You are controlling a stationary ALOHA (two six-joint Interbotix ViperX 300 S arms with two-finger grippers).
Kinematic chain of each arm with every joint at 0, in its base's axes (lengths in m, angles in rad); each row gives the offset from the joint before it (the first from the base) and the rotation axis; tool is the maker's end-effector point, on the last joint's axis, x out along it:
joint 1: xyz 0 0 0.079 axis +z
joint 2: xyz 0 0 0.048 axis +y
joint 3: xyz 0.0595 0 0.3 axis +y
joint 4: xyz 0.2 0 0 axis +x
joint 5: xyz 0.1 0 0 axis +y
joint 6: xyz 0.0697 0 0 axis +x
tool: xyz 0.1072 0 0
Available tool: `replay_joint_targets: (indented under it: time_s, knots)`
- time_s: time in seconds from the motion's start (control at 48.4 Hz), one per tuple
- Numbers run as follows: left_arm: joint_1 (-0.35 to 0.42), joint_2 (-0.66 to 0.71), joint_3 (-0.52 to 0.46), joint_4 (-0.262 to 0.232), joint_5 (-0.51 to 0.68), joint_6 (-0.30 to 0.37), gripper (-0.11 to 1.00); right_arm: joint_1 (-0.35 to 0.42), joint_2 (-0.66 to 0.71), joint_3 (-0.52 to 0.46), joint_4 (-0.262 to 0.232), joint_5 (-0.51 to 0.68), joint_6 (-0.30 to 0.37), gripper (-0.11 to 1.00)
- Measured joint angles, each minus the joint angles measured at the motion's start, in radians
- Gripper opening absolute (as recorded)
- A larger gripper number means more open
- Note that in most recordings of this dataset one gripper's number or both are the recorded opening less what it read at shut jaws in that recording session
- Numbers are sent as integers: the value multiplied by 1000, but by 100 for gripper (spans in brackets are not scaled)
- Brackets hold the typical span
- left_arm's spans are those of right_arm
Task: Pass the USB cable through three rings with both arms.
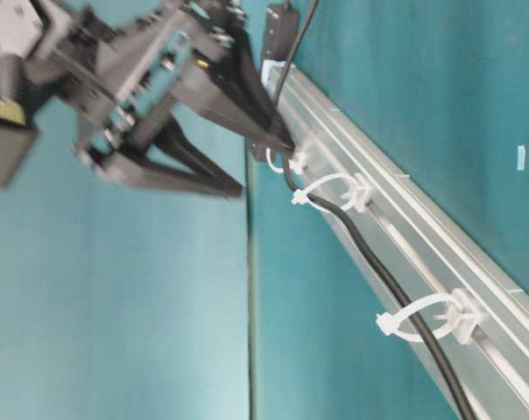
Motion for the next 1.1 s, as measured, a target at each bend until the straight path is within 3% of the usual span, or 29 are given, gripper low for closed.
replay_joint_targets:
  time_s: [0.372, 1.013, 1.096]
  knots:
    - [-9, -6, 9, -2, 0, -3, 10, -15, -97, 112, 0, -29, 2, 88]
    - [-8, -6, 8, -2, 0, 2, 10, -14, -121, 124, 0, -29, 74, 88]
    - [-8, -6, 9, -2, 0, 2, 18, -9, -121, 124, 0, -29, 75, 88]
